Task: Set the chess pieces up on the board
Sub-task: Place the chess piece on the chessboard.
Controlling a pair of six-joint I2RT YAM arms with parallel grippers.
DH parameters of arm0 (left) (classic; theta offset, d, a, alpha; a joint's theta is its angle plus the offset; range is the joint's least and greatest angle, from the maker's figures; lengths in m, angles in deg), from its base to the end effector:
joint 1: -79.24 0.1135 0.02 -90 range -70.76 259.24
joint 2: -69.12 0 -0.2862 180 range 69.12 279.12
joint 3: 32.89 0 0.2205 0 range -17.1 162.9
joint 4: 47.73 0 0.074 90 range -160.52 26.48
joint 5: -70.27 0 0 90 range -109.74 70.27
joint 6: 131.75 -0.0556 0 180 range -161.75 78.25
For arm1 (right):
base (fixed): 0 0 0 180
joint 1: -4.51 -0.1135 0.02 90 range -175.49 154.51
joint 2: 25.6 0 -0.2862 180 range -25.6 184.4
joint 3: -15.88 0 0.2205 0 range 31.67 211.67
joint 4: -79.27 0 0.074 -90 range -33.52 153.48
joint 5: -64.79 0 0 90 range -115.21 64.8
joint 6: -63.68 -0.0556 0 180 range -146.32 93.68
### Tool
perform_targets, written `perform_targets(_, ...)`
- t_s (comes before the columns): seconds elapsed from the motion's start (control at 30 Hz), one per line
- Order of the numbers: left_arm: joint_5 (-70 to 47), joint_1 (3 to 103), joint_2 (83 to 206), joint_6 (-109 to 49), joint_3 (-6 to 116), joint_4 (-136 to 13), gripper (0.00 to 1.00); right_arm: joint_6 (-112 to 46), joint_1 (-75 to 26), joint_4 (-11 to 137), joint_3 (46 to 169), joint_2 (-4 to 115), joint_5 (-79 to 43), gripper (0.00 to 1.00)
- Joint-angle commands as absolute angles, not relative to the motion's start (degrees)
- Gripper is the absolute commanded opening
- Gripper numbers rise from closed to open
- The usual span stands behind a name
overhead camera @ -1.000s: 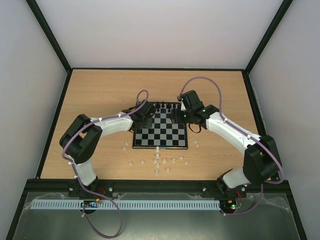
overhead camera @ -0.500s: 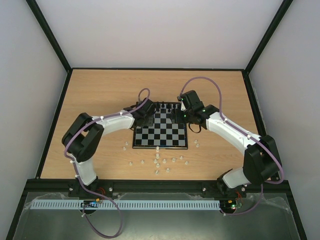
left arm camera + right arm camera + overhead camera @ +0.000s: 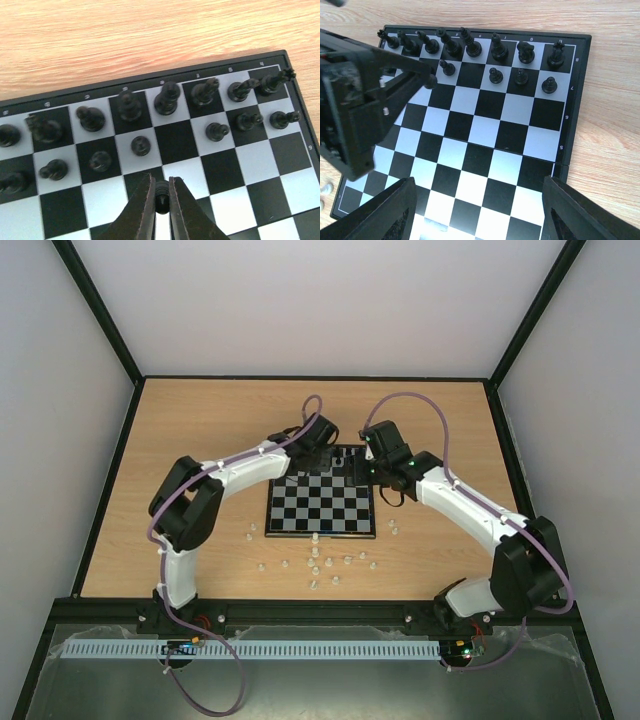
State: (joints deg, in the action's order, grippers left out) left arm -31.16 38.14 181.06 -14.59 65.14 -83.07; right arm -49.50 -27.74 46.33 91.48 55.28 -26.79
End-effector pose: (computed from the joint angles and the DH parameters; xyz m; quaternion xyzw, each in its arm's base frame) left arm 0.3274 -0.2710 0.2286 0.0788 0.9301 -0.1171 0.3391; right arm 0.2512 0.1567 0.2956 -0.0651 0.8972 0.1921 0.3923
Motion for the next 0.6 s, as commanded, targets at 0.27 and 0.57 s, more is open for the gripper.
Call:
perform_targets(0.27,-31.0,36.6,189.5,-15.9,76.5,-88.5,0.05,-50.0,-27.6,46.4,90.6,53.5,-28.6,0.69)
perform_targets(0.57,-31.9,36.7,193.0,-16.0,79.0,-88.6,0.05,-50.0,-27.6,46.5,90.5,53.6,-28.0,0.69)
